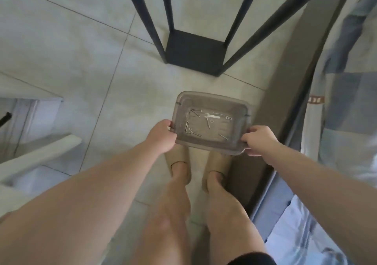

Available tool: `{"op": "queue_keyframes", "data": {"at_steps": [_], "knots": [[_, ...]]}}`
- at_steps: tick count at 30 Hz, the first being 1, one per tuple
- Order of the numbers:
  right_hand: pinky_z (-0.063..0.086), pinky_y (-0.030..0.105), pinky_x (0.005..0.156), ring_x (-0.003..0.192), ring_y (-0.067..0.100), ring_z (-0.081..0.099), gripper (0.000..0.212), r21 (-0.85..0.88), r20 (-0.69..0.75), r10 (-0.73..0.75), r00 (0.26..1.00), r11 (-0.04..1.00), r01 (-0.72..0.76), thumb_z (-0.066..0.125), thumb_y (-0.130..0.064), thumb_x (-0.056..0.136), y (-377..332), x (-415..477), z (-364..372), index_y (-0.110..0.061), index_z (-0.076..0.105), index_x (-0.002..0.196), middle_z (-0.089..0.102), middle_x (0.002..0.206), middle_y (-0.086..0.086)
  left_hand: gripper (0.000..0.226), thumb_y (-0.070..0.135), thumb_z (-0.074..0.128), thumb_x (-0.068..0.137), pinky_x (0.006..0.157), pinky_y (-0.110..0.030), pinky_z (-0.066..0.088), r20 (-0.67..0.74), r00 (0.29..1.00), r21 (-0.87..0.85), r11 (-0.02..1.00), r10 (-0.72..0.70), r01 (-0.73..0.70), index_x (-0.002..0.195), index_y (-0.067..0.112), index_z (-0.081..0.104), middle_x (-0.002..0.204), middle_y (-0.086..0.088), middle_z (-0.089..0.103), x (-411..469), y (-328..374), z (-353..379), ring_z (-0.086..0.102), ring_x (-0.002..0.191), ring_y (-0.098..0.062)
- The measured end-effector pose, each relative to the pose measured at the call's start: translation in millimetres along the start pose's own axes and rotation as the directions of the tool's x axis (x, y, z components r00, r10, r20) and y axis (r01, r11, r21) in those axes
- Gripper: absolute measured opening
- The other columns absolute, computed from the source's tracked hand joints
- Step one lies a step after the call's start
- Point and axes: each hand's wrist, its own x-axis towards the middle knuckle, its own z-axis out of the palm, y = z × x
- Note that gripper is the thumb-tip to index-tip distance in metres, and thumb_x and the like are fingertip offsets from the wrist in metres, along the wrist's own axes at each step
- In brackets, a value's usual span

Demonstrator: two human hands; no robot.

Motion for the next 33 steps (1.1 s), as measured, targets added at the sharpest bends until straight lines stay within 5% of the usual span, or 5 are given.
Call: {"op": "queue_keyframes", "data": {"at_steps": [10,17,20,25,33], "knots": [[0.059,0.051,0.086,0.094,0.038,0.071,0.018,-0.141,-0.1,-0.177,0.979,0.977,0.162,0.068,-0.009,0.092,-2,213,72,-0.018,0.064,0.077,0.072,0.091,0.015,0.025,0.005,0.052,0.095,0.089,-0.049,0.057,-0.058,0.996,-0.007,0.998,0.066,-0.066,0.105,0.027,0.057,0.105,-0.014,0.068,205,-40,55,0.071,0.094,-0.034],[0.056,0.051,0.095,0.098,0.034,0.067,0.022,-0.103,-0.207,-0.202,0.957,0.977,0.184,0.062,-0.008,0.095,-8,256,81,-0.009,0.067,0.116,0.067,0.099,0.01,0.039,0.0,0.049,0.093,0.095,-0.043,0.055,-0.058,0.993,-0.04,0.994,0.1,-0.102,0.122,0.023,0.06,0.114,-0.015,0.067,249,-35,72,0.068,0.101,-0.035],[0.056,0.046,0.094,0.091,0.032,0.064,0.029,-0.133,-0.204,-0.208,0.956,0.974,0.183,0.059,-0.011,0.095,-12,255,80,-0.006,0.065,0.124,0.068,0.099,0.009,0.046,0.006,0.051,0.095,0.085,-0.036,0.052,-0.059,0.992,-0.024,0.993,0.115,-0.116,0.139,0.02,0.052,0.094,-0.005,0.068,247,-32,72,0.068,0.098,-0.031],[0.048,0.039,0.103,0.114,0.033,0.062,0.059,-0.206,-0.147,-0.206,0.968,0.963,0.174,0.061,-0.026,0.096,-9,209,64,-0.015,0.043,0.151,0.063,0.116,0.003,0.061,0.022,0.053,0.099,0.072,-0.026,0.046,-0.007,0.999,0.115,0.993,0.039,-0.038,0.155,0.025,0.03,0.121,-0.006,0.059,201,-35,67,0.061,0.085,-0.019],[0.039,0.024,0.077,0.104,0.019,0.052,0.052,-0.34,0.002,-0.303,0.953,0.896,0.286,0.055,-0.029,0.098,-26,62,8,-0.025,0.048,0.149,0.057,0.141,0.002,0.06,0.036,0.052,0.099,0.108,-0.036,0.04,0.064,0.994,0.356,0.929,0.09,-0.107,0.154,0.023,0.033,0.151,-0.008,0.045,39,-11,39,0.047,0.135,-0.028]]}}
